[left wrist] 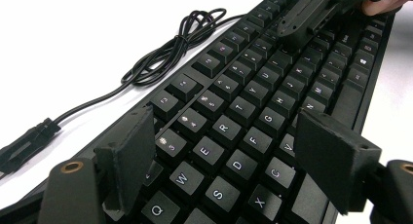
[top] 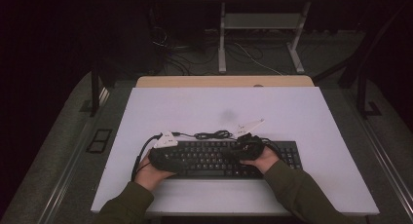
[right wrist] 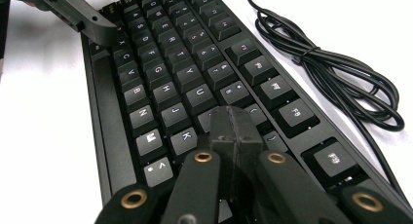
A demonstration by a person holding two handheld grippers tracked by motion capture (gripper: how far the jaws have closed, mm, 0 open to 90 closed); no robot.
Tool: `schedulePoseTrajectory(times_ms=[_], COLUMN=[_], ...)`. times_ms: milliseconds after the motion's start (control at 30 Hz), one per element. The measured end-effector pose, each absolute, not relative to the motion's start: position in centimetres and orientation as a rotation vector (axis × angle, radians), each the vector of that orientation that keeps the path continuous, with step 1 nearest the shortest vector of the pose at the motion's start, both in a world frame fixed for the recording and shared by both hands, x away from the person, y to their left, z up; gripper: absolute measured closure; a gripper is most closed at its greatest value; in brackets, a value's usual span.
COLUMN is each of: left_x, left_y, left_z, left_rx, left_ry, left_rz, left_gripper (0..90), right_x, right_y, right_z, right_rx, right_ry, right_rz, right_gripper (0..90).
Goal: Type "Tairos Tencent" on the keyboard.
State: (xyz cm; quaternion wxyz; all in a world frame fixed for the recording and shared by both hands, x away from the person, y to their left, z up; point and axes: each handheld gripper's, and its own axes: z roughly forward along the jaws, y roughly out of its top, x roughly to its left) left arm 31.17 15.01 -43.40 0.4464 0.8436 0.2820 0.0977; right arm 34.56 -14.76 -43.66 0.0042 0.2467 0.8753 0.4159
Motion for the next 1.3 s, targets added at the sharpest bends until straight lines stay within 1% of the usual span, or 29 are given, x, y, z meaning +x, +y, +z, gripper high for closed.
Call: schedulePoseTrajectory(times_ms=[433,900,1000,1267,1300], left_x=[31.2,31.2,31.2,31.1,31.1], left_y=[15.0,15.0,15.0,15.1,15.1], left_z=[-43.4,-43.4,-43.4,-43.2,-43.2], left_rx=[2.089,2.085,2.084,2.085,2.085], left_ry=[0.701,0.703,0.704,0.704,0.703], left_rz=[0.244,0.249,0.249,0.255,0.256], left_gripper=[22.5,22.5,22.5,23.0,23.2], right_x=[34.7,34.6,34.7,34.9,34.9], right_y=[-14.8,-14.9,-15.0,-15.5,-15.5], right_z=[-43.9,-43.3,-43.1,-42.8,-42.8], right_rx=[0.778,0.774,0.775,0.821,0.828], right_ry=[2.747,2.732,2.718,2.673,2.667], right_rz=[1.296,1.321,1.344,1.411,1.418], right_gripper=[89.2,88.9,84.7,64.6,63.1])
